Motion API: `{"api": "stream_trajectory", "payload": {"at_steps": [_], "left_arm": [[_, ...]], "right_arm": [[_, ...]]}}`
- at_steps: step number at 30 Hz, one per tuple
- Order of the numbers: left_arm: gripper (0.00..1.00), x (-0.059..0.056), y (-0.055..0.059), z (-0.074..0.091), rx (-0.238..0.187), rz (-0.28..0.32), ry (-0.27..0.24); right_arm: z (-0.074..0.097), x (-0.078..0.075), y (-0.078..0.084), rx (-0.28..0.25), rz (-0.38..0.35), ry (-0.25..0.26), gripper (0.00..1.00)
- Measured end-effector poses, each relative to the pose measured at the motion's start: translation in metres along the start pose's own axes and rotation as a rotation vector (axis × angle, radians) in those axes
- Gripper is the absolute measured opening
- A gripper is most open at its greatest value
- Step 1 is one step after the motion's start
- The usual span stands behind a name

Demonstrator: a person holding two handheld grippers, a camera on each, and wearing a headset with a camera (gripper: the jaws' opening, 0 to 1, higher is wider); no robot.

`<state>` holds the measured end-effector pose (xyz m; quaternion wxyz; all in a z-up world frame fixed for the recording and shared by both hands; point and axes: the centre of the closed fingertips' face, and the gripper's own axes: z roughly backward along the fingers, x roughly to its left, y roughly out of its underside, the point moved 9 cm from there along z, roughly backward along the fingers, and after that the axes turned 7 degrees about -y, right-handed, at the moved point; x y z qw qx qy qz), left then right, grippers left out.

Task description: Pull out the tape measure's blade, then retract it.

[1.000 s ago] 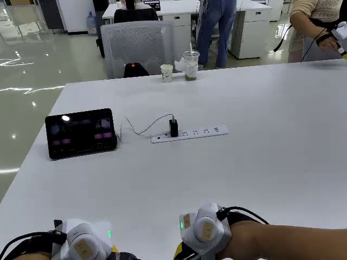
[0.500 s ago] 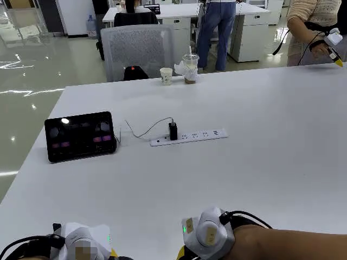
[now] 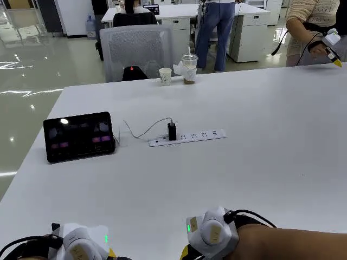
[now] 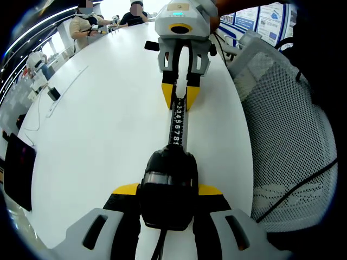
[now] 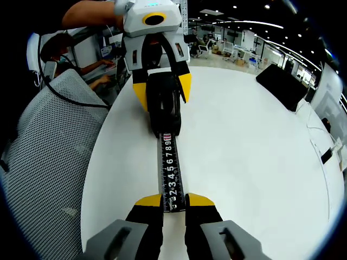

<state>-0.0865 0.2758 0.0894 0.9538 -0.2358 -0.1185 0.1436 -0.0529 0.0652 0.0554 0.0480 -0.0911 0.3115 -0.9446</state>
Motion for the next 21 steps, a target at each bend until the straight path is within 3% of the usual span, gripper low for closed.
{"api": "stream_trajectory", "payload": {"at_steps": [21], "left_arm": [[0.31,-0.0004,0.0002,0.0004,0.0,0.0,-0.006]], "right_arm": [[0.0068,0.001,0.0084,0.002,-0.01,0.005,0.11]]}}
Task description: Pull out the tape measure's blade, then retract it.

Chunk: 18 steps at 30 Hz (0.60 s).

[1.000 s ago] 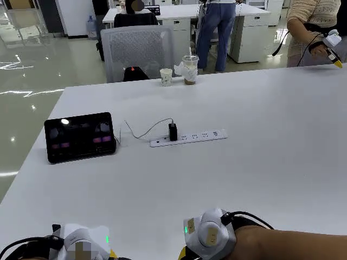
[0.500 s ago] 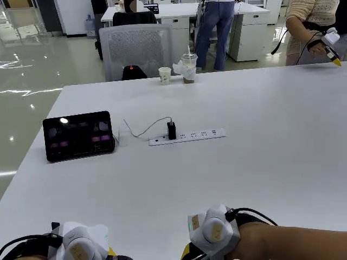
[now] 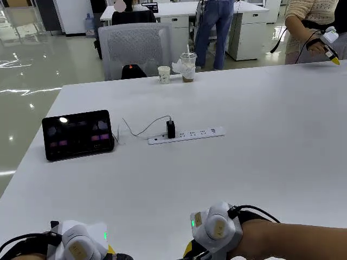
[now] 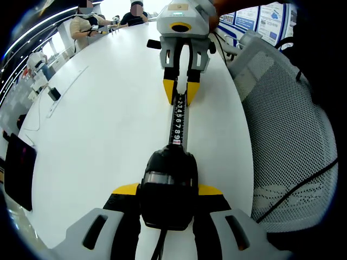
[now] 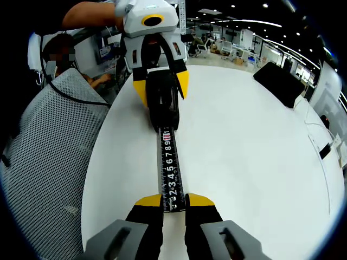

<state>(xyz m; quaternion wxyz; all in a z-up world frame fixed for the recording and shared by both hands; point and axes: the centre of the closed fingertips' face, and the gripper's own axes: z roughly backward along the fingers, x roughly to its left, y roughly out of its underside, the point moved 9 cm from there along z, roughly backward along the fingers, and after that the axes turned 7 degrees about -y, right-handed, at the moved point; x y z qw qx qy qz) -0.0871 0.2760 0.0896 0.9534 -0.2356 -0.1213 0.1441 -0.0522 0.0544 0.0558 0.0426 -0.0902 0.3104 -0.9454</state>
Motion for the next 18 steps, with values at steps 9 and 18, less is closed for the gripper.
{"api": "stream_trajectory", "payload": {"at_steps": [9,18], "left_arm": [[0.31,-0.0008,-0.0003,0.0006,0.003,0.0,-0.003],[0.31,-0.0008,-0.0007,0.0006,0.004,-0.002,-0.001]], "right_arm": [[0.0022,0.0009,0.003,0.002,-0.001,0.002,0.11],[0.0058,0.0018,0.0081,0.008,-0.004,0.006,0.11]]}}
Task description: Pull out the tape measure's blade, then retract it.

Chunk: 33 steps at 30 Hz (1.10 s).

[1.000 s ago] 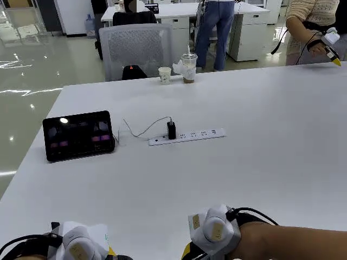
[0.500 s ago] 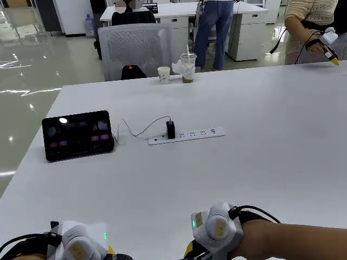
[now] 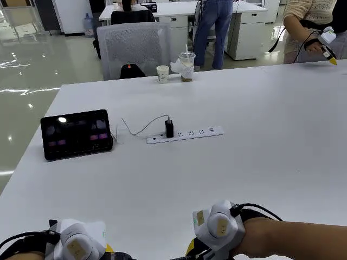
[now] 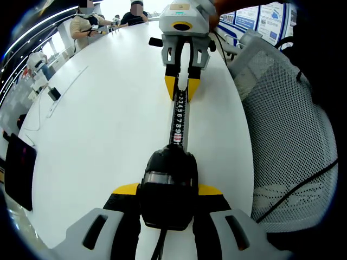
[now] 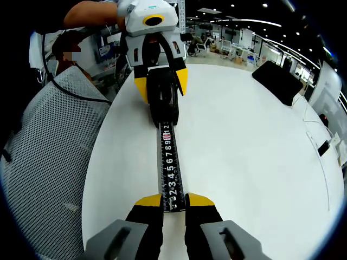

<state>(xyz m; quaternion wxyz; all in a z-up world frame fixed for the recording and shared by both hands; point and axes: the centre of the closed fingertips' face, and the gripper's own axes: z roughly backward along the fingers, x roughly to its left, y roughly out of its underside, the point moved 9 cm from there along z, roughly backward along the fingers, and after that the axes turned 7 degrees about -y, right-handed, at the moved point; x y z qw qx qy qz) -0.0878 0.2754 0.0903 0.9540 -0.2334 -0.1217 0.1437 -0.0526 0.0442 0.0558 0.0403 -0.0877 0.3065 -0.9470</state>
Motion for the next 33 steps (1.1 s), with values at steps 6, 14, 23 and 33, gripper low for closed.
{"api": "stream_trajectory", "payload": {"at_steps": [6,14,23,33], "left_arm": [[0.31,0.0,0.001,0.0,-0.007,0.007,-0.005],[0.31,0.0,0.001,0.0,-0.007,0.007,-0.004],[0.31,0.0,0.001,-0.001,-0.01,0.009,-0.004],[0.32,0.001,0.002,-0.001,-0.035,-0.002,0.001]], "right_arm": [[0.002,0.0,0.002,0.0,0.003,-0.001,0.11],[0.006,0.0,0.006,-0.002,-0.008,0.0,0.11],[0.009,0.0,0.01,-0.002,-0.013,0.002,0.11],[0.01,0.0,0.012,-0.006,-0.011,0.004,0.11]]}}
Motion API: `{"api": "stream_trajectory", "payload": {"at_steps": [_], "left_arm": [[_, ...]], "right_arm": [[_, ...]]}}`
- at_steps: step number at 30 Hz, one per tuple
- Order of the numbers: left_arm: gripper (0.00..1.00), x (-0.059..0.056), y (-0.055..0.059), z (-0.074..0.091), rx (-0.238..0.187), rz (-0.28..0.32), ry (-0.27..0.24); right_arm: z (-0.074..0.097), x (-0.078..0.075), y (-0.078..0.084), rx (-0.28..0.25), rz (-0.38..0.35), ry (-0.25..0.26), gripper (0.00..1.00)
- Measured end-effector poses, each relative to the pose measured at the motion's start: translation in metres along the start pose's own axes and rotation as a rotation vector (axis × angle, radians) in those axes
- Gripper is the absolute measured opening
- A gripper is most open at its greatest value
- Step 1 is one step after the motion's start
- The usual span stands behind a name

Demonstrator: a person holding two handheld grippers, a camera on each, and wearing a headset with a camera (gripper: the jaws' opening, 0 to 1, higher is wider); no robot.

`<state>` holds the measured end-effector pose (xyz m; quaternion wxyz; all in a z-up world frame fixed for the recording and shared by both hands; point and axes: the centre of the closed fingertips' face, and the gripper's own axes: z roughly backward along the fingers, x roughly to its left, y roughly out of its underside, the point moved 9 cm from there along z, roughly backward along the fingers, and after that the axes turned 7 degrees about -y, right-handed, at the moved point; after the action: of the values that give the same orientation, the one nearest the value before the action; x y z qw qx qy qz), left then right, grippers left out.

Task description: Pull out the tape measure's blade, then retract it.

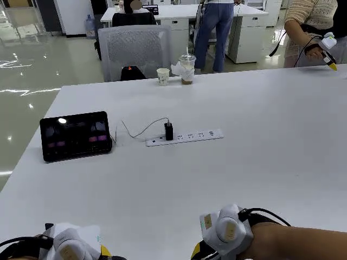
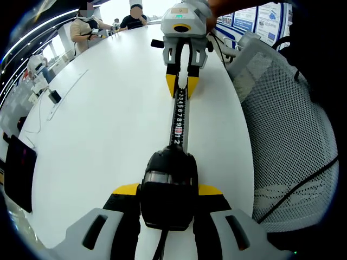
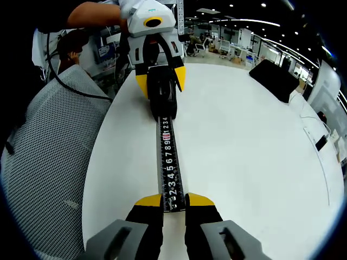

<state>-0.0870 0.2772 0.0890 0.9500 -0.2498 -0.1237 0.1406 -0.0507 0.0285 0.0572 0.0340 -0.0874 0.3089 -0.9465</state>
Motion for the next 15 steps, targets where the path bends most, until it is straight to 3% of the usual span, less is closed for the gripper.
{"api": "stream_trajectory", "payload": {"at_steps": [15], "left_arm": [[0.32,-0.0004,0.0009,0.0005,-0.001,0.002,0.0]], "right_arm": [[0.0052,0.0,0.006,-0.003,-0.013,-0.002,0.11]]}}
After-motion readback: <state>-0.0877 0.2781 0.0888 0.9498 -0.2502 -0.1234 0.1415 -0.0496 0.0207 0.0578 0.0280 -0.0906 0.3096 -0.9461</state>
